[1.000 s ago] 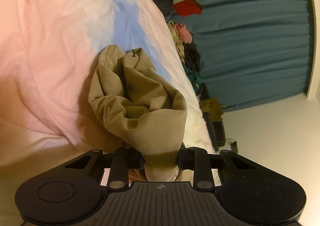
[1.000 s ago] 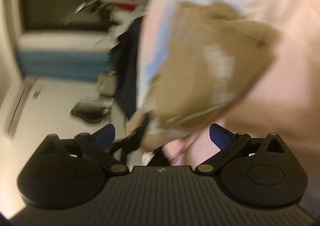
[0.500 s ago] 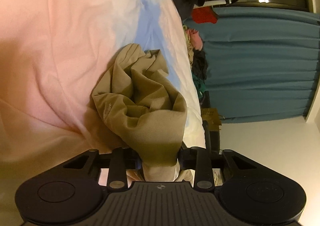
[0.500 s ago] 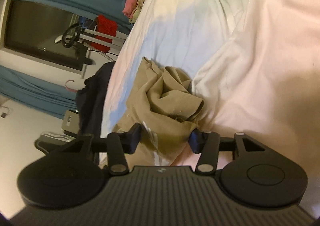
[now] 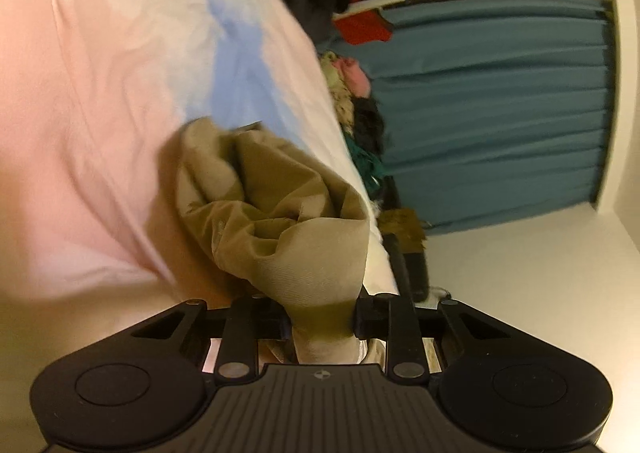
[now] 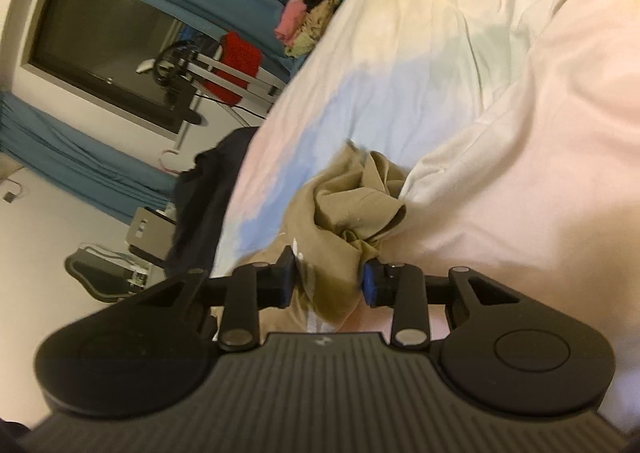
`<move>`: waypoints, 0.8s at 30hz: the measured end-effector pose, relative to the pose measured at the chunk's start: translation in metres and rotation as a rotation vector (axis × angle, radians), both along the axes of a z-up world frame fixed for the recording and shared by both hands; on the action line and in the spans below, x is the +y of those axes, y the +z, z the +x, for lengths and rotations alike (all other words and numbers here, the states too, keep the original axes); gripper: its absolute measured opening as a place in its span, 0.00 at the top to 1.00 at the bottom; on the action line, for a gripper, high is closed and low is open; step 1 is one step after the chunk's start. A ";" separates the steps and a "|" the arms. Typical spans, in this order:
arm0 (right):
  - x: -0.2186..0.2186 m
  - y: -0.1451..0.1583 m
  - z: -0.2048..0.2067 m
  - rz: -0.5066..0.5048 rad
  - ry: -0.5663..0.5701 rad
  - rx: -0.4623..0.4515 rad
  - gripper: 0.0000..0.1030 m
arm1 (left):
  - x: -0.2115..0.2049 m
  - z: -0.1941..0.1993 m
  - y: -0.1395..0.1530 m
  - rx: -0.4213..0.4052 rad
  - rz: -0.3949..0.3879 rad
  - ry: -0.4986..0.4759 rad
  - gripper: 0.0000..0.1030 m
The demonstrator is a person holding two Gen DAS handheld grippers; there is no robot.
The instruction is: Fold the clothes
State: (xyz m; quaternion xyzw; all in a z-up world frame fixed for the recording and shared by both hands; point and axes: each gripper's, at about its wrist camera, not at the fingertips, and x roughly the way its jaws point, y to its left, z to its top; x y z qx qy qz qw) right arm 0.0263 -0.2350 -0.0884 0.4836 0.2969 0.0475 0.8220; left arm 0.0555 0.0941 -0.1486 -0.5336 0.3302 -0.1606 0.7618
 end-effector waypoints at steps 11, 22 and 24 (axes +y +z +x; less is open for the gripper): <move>-0.057 0.045 -0.019 0.070 -0.061 0.000 0.66 | -0.065 0.028 0.089 0.079 0.106 -0.224 0.73; -0.212 0.154 0.145 -0.222 -0.303 -0.120 0.67 | -0.273 0.205 0.178 -0.051 0.221 -0.391 0.75; -0.233 0.160 0.166 -0.287 -0.351 -0.152 0.67 | -0.316 0.231 0.194 -0.140 0.214 -0.385 0.75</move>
